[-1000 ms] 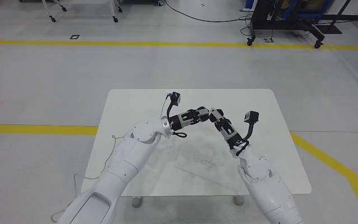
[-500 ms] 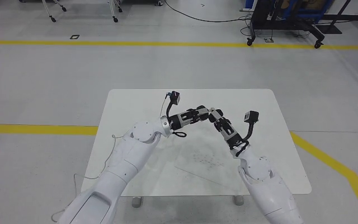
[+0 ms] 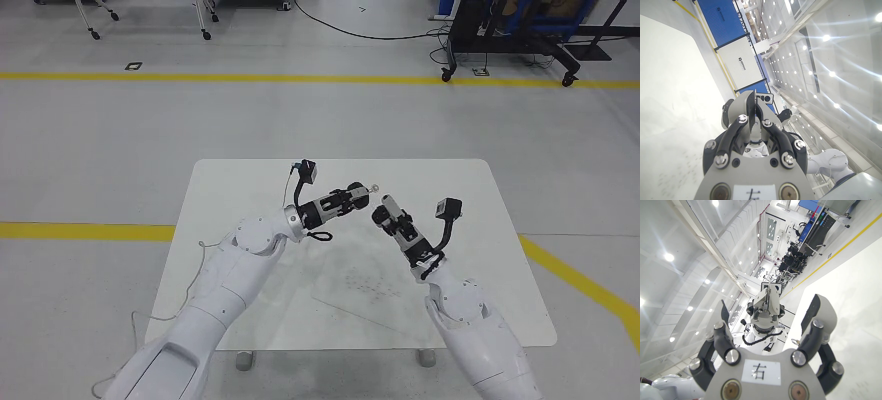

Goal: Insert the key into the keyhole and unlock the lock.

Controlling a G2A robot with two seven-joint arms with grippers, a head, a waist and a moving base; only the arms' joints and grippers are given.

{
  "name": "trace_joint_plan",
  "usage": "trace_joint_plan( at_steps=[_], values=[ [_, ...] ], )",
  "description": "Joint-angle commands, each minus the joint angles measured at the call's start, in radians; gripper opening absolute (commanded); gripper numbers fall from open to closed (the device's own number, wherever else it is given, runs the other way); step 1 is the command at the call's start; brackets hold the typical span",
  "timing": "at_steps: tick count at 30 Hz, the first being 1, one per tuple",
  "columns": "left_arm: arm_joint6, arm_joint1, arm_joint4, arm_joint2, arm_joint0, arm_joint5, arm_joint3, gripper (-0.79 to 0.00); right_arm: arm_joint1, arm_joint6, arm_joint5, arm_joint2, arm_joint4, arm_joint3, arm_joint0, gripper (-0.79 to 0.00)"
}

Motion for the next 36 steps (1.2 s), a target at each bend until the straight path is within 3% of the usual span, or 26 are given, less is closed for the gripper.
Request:
trace_joint_plan(
  at_steps=[1,4,6,8,14,18,22,24,25,27,30,36],
  values=[
    [0.022,0.003,0.039,0.0,0.004,0.011,-0.02,-0.785,0.0,0.0,0.0,0.0,0.0,0.0,0.0,0.0],
    [0.02,0.021,0.125,-0.021,0.013,0.042,-0.069,-0.785,0.002,0.036,0.006,0.011,0.056,-0.003,-0.004,0.0],
    [-0.018,0.039,0.194,-0.043,0.024,0.061,-0.12,-0.785,0.021,0.182,0.001,0.067,0.01,0.004,0.013,0.0],
    [-0.075,0.057,0.219,-0.07,0.051,0.096,-0.187,-0.785,0.04,0.36,0.02,0.13,0.086,0.012,0.027,0.0],
    [-0.223,0.102,0.229,-0.155,0.14,0.19,-0.384,-0.785,0.098,0.957,0.176,0.27,0.204,0.036,0.117,0.0],
    [-0.262,0.119,0.315,-0.165,0.166,0.224,-0.449,-0.785,0.112,1.171,0.191,0.273,0.293,0.12,0.177,0.0],
    [-0.273,0.122,0.302,-0.149,0.183,0.229,-0.475,-0.785,0.111,1.238,0.164,0.213,0.298,0.196,0.231,0.0],
    [-0.273,0.121,0.274,-0.142,0.188,0.219,-0.476,-0.785,0.107,1.231,0.15,0.184,0.315,0.231,0.253,-0.169],
    [-0.273,0.121,0.262,-0.139,0.189,0.212,-0.475,-0.785,0.105,1.22,0.144,0.172,0.319,0.248,0.265,-0.179],
    [-0.27,0.121,0.236,-0.136,0.191,0.197,-0.47,-0.785,0.101,1.202,0.134,0.15,0.339,0.279,0.285,-0.302],
    [-0.276,0.123,0.217,-0.133,0.187,0.183,-0.463,-0.785,0.098,1.206,0.124,0.124,0.36,0.32,0.314,-0.397],
    [-0.272,0.127,0.217,-0.131,0.173,0.18,-0.448,-0.785,0.098,1.222,0.126,0.091,0.379,0.365,0.361,-0.471]
  ],
)
